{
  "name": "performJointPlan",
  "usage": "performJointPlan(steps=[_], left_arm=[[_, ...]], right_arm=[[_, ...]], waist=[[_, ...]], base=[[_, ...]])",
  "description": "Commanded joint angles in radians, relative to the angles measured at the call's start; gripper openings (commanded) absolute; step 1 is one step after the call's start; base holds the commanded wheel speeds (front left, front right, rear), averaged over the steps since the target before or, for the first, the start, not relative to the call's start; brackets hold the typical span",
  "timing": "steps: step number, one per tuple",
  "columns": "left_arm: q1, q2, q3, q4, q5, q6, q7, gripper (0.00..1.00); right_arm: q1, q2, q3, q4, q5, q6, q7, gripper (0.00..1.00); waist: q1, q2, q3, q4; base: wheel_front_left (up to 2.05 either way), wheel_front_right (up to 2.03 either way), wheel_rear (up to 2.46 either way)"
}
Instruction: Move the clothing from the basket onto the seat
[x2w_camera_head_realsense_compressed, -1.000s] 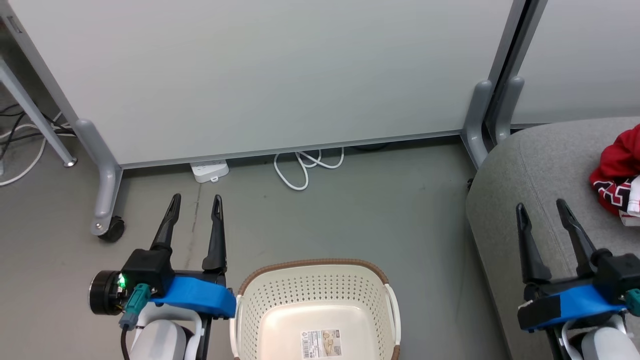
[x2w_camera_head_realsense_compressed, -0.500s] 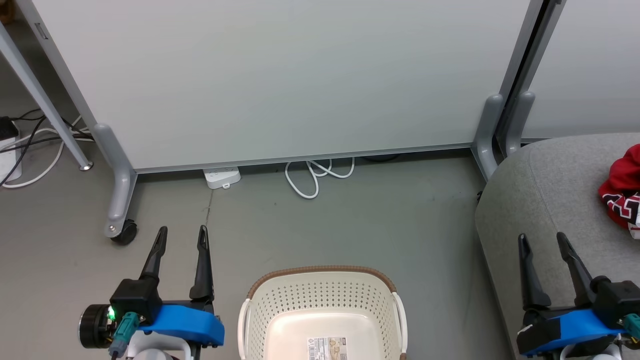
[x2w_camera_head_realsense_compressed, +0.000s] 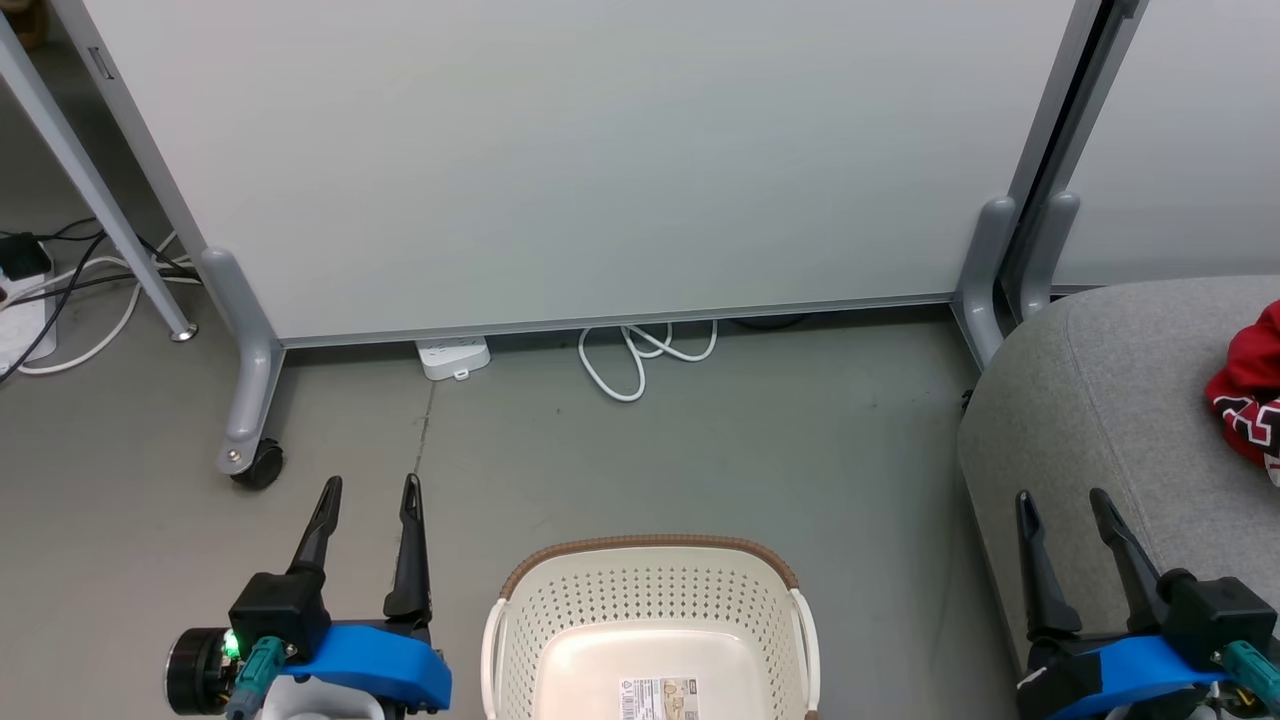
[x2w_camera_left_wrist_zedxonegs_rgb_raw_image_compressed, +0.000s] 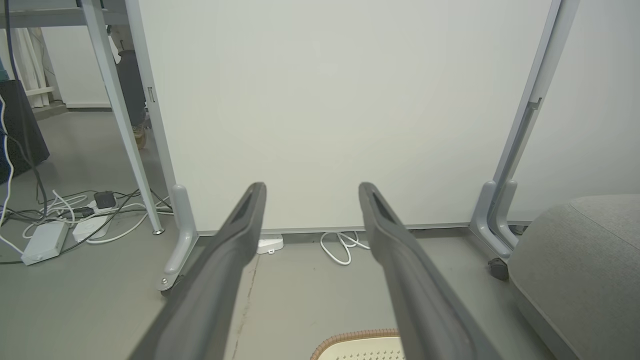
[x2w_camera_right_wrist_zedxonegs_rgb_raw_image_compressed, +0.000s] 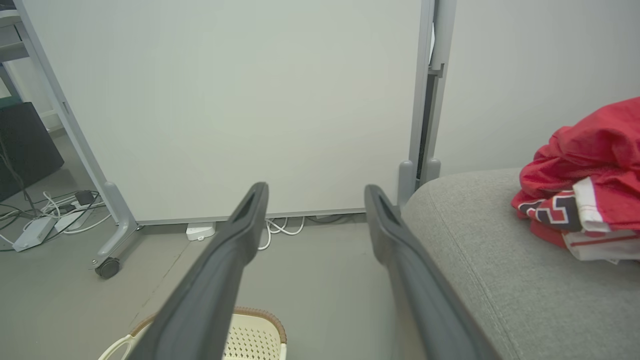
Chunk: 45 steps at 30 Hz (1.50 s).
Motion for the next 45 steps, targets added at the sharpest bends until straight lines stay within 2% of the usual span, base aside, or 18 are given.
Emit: performJointPlan(steps=[1, 6, 7, 12, 17, 45], left_arm=[[0.004, -0.002, 0.0, 0.004, -0.006, 0.002, -0.002, 1.0], [0.003, -0.002, -0.006, 0.014, -0.008, 0.006, -0.002, 1.0], [0.0, -0.001, -0.008, 0.014, -0.008, 0.003, 0.0, 0.0], [0.029, -0.001, -0.007, 0.055, -0.017, 0.002, 0.01, 0.0], [0.019, -0.001, 0.014, 0.05, -0.138, -0.003, 0.046, 0.0], [0.003, -0.001, 0.067, 0.0, -0.592, -0.02, 0.156, 0.0]], right_arm=[[0.005, 0.004, 0.002, 0.002, 0.002, 0.0, 0.0, 1.0], [0.003, 0.002, 0.005, 0.006, 0.008, 0.0, 0.0, 1.0], [0.0, 0.002, 0.005, 0.005, 0.003, 0.0, 0.0, 0.0], [0.009, 0.009, 0.004, 0.046, 0.011, 0.0, 0.004, 0.0], [-0.003, 0.01, -0.005, 0.045, 0.132, 0.0, 0.042, 0.0], [-0.026, 0.016, -0.009, 0.013, 0.588, 0.0, 0.152, 0.0]], waist=[[0.0, -0.0001, 0.0, 0.0], [0.0, -0.0001, 0.0, 0.003], [0.0, -0.0001, 0.0, 0.003], [0.0, -0.0001, 0.0, 0.003], [0.0, -0.0001, 0.001, 0.0], [0.0, -0.0001, 0.003, -0.015]], base=[[0.0, 0.0, 0.0], [0.0, 0.0, 0.0], [0.0, 0.0, 0.0], [0.0, 0.0, 0.0], [0.0, 0.0, 0.0], [0.0, 0.0, 0.0]])
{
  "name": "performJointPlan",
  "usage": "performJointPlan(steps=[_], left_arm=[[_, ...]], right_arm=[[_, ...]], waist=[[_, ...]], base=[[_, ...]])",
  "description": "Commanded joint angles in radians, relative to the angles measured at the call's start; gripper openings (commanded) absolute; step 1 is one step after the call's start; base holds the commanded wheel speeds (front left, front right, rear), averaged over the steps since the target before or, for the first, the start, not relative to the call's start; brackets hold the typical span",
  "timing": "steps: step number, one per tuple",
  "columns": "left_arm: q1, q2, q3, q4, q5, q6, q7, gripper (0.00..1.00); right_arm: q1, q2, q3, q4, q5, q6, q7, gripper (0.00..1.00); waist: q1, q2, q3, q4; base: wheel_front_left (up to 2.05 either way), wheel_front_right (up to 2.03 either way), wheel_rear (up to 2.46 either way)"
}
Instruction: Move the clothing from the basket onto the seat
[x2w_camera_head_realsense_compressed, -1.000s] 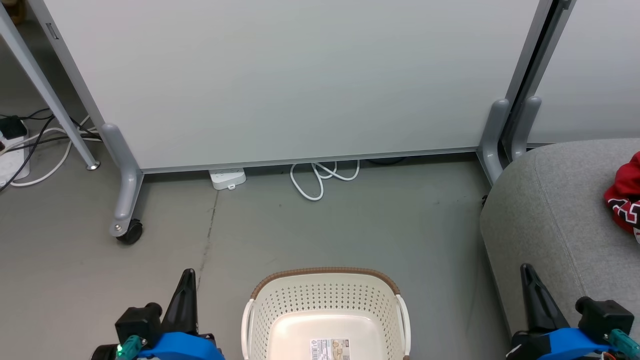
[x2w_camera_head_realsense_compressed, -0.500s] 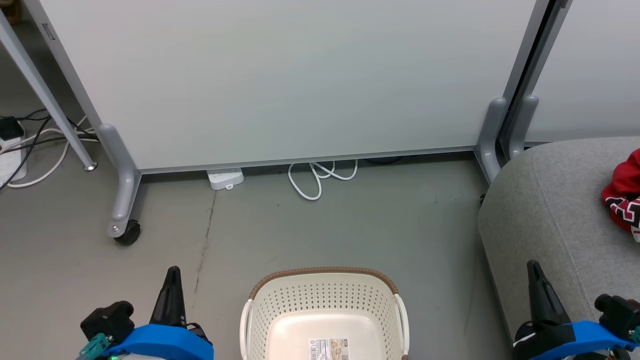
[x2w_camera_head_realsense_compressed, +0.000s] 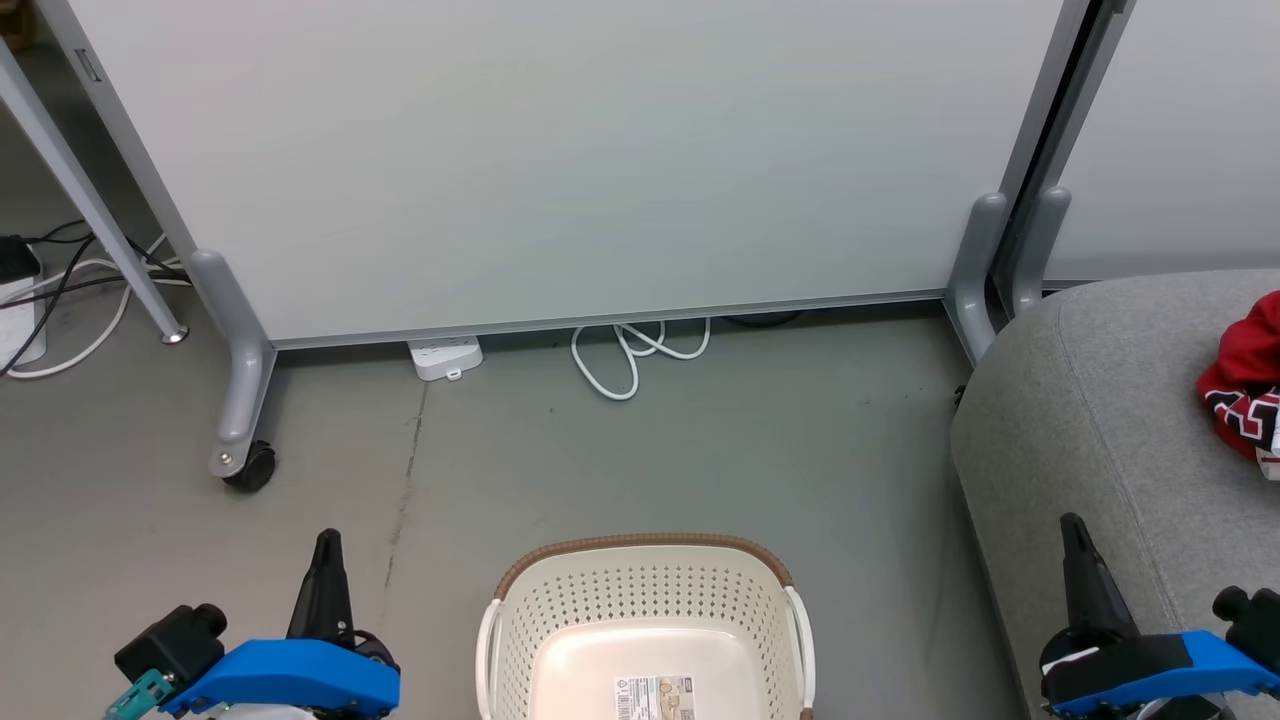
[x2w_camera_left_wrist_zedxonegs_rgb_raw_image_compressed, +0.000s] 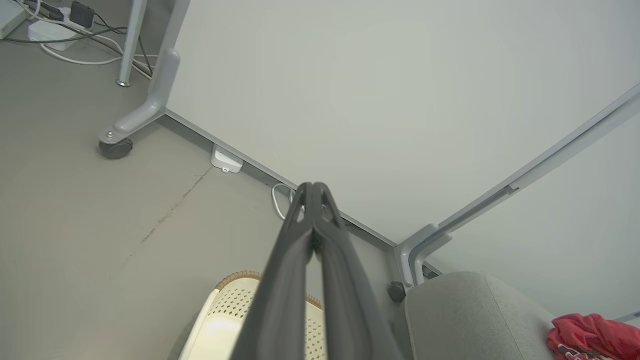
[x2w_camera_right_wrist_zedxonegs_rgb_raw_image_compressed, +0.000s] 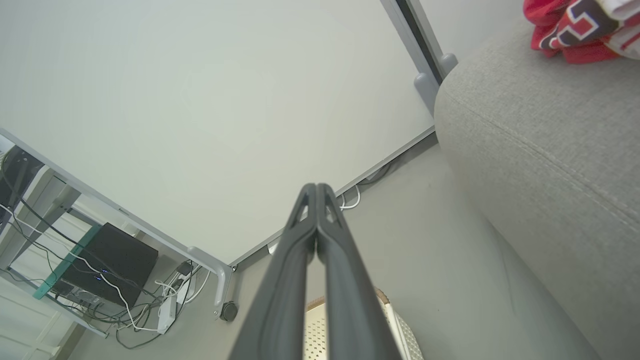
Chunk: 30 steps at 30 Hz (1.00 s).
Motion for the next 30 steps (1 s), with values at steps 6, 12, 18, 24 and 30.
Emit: performJointPlan(steps=[6, 12, 18, 24, 30], left_arm=[[-0.036, 0.001, 0.02, -0.026, -0.101, -0.007, 0.027, 0.0], [-0.04, 0.001, 0.03, -0.033, -0.18, -0.011, 0.047, 0.0], [-0.043, 0.001, 0.04, -0.04, -0.253, -0.013, 0.066, 0.0], [-0.046, 0.0, 0.049, -0.047, -0.323, -0.016, 0.084, 0.0], [-0.049, 0.0, 0.057, -0.053, -0.389, -0.019, 0.1, 0.0]], right_arm=[[-0.033, 0.001, -0.005, -0.022, 0.104, 0.0, 0.025, 0.0], [-0.039, 0.002, -0.007, -0.026, 0.183, 0.0, 0.045, 0.0], [-0.042, 0.002, -0.008, -0.03, 0.257, 0.0, 0.064, 0.0], [-0.046, 0.003, -0.01, -0.033, 0.326, 0.0, 0.082, 0.0], [-0.05, 0.004, -0.012, -0.037, 0.392, 0.0, 0.1, 0.0]], waist=[[-0.0001, 0.0, 0.001, -0.003], [-0.0001, 0.0, 0.001, -0.006], [-0.0001, 0.0, 0.002, -0.01], [-0.0001, 0.0, 0.002, -0.013], [-0.0001, 0.0, 0.002, -0.016]], base=[[0.0, 0.0, 0.0], [0.0, 0.0, 0.0], [0.0, 0.0, 0.0], [0.0, 0.0, 0.0], [0.0, 0.0, 0.0]])
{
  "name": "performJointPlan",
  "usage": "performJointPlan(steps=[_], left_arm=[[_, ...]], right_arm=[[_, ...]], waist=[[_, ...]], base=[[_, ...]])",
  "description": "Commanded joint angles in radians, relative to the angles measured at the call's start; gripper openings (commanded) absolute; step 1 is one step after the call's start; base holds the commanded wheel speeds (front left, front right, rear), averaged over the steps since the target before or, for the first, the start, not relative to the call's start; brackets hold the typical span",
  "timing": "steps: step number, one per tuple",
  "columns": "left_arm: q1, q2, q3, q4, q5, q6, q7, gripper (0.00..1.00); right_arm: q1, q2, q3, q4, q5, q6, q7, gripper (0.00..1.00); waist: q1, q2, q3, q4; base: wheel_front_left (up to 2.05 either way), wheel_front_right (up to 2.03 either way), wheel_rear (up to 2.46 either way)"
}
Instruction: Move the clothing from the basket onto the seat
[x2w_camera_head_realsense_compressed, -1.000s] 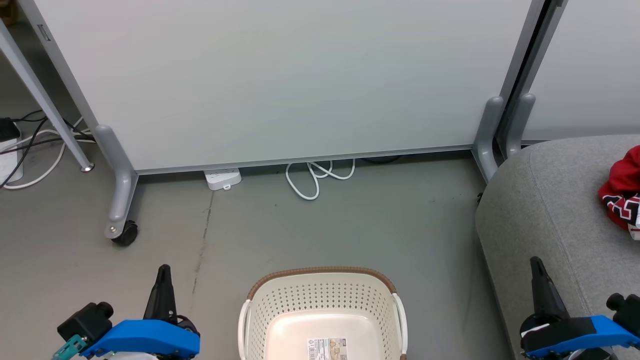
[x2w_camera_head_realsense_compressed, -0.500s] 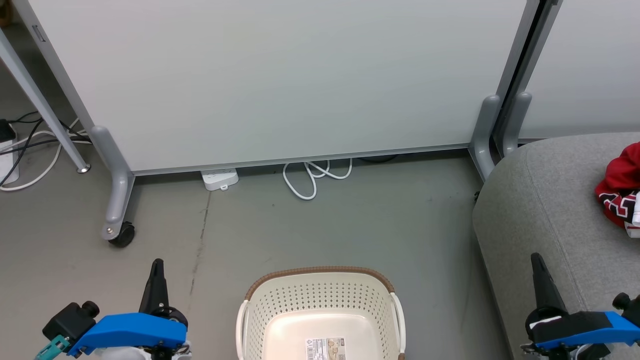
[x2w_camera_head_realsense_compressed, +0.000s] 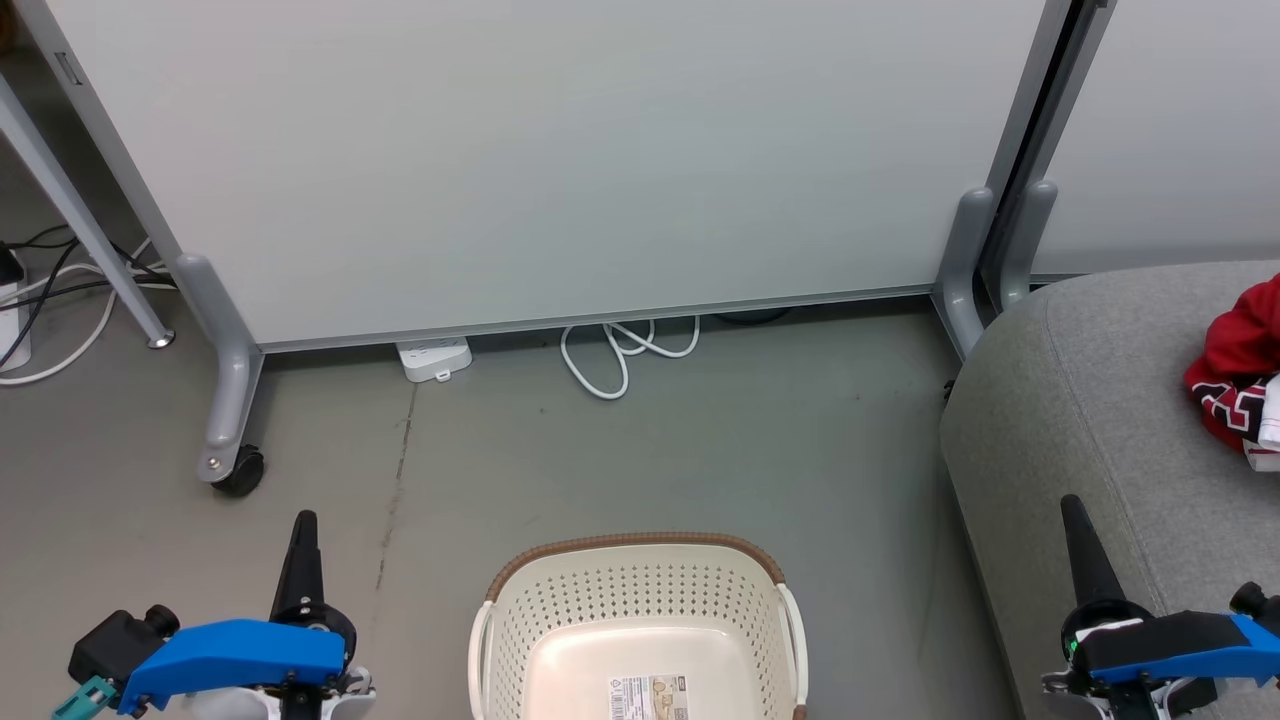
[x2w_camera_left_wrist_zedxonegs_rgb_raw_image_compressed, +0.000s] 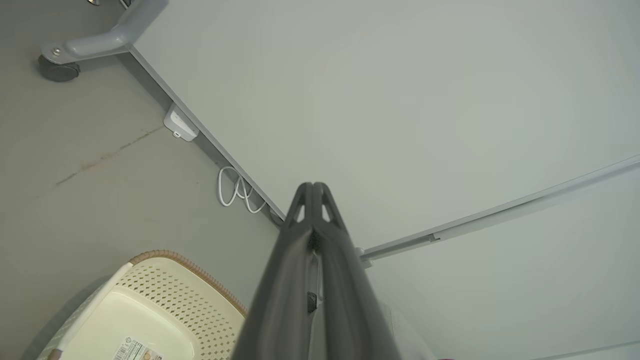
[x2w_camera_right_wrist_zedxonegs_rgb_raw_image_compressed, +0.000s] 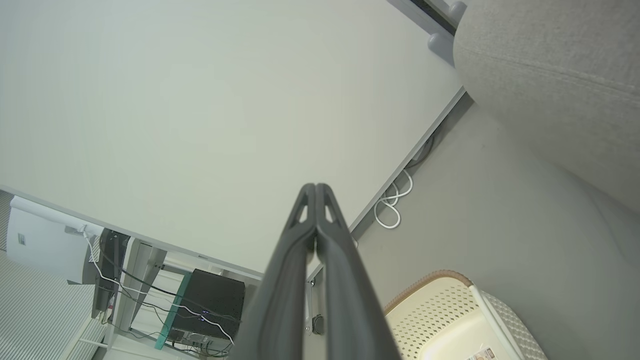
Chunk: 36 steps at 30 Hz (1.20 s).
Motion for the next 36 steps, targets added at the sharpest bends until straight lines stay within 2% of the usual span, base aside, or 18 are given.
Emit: performJointPlan(steps=[1, 36], left_arm=[[-0.028, 0.0, 0.006, -0.015, -0.028, -0.008, 0.008, 0.0], [-0.04, 0.0, 0.048, -0.044, -0.348, -0.02, 0.089, 0.0]], right_arm=[[-0.026, 0.0, -0.002, -0.013, 0.03, 0.0, 0.009, 0.0], [-0.043, 0.005, -0.01, -0.029, 0.351, 0.0, 0.092, 0.0]], waist=[[-0.0001, 0.0, 0.0, -0.001], [-0.0001, 0.0, 0.003, -0.019]], base=[[0.0, 0.0, 0.0], [0.0, 0.0, 0.0]])
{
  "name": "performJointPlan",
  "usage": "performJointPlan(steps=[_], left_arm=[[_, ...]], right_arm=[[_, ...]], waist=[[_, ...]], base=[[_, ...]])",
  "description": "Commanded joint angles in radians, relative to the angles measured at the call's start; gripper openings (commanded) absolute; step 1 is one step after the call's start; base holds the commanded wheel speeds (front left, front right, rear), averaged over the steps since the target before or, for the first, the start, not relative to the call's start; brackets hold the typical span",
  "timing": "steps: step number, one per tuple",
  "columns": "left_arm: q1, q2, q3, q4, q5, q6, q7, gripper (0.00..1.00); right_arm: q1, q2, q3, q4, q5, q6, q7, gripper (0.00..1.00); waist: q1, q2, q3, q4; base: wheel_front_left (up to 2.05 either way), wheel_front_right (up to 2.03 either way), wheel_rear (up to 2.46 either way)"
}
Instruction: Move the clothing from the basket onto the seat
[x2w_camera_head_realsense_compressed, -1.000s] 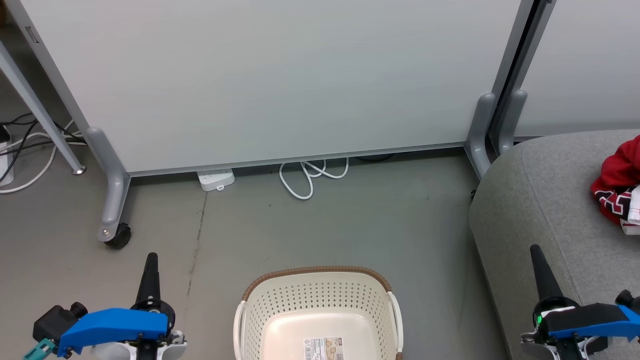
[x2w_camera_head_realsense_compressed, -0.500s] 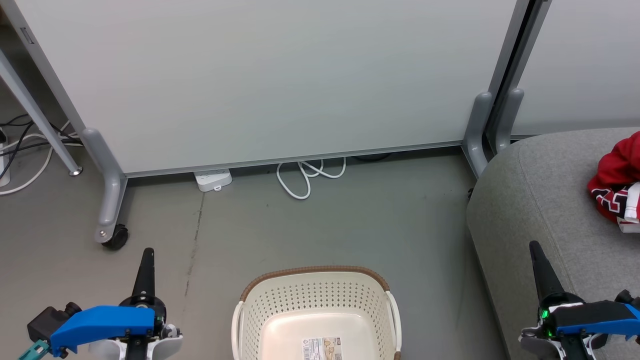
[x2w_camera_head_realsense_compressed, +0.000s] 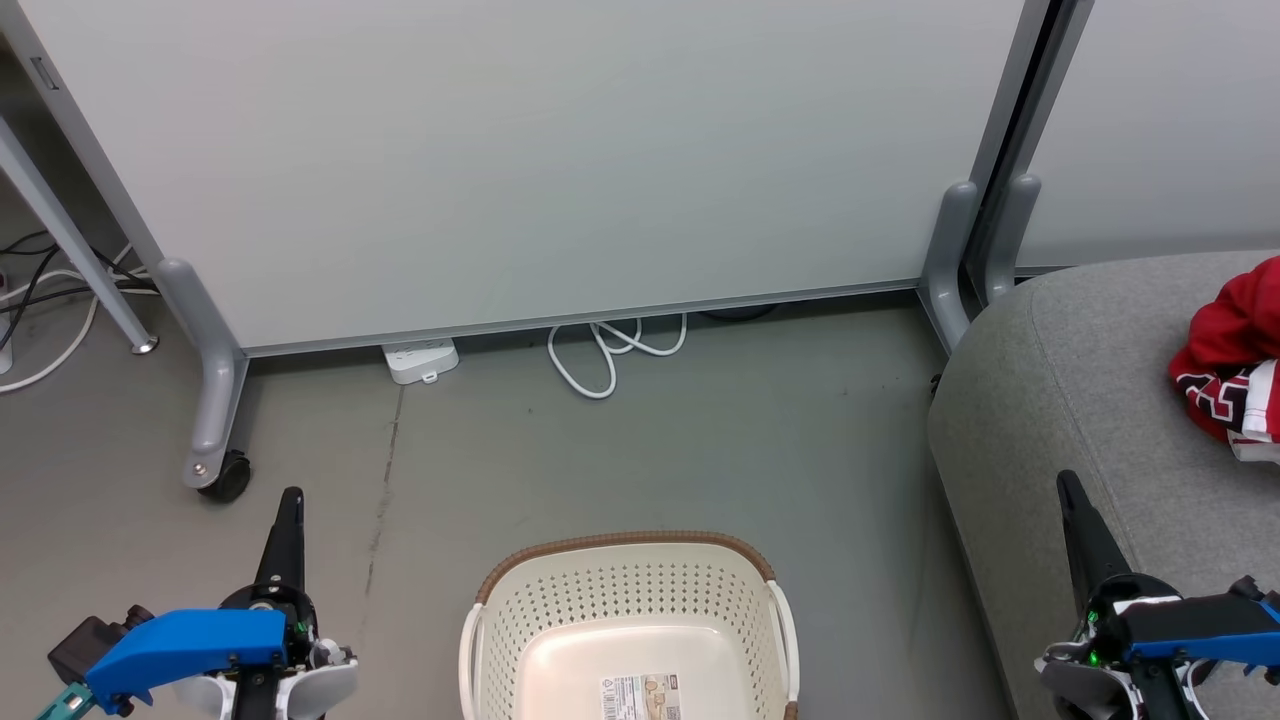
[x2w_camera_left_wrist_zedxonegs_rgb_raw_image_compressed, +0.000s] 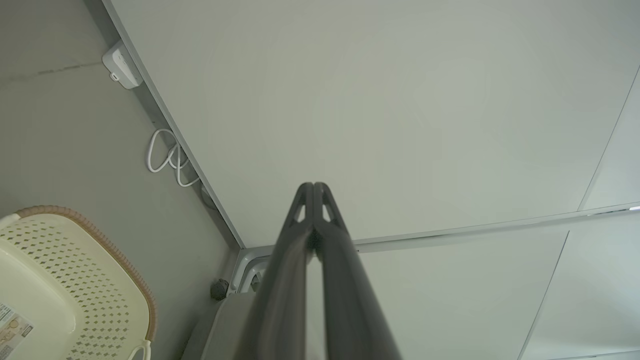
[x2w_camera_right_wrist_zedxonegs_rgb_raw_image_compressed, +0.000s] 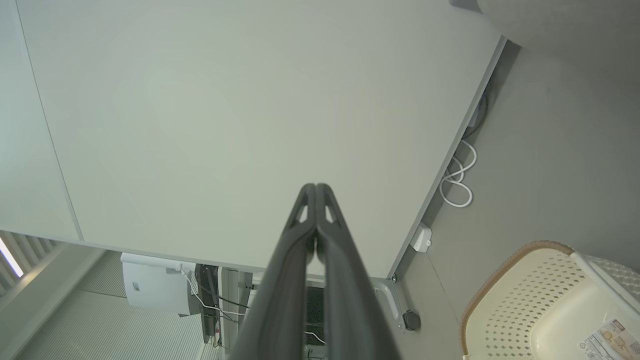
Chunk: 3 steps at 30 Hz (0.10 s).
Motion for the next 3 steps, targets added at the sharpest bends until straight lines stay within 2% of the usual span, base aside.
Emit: performJointPlan(steps=[1, 3], left_arm=[[-0.021, 0.0, 0.008, -0.009, -0.017, -0.006, 0.004, 0.0], [-0.021, 0.0, 0.01, -0.01, -0.032, -0.006, 0.009, 0.0]], right_arm=[[-0.016, 0.002, -0.003, -0.008, 0.02, 0.001, 0.007, 0.0], [-0.017, 0.002, -0.003, -0.009, 0.035, 0.001, 0.011, 0.0]], waist=[[0.0, 0.0, 0.0, -0.001], [0.0, 0.0, 0.0, -0.002]], base=[[0.0, 0.0, 0.0], [0.0, 0.0, 0.0]])
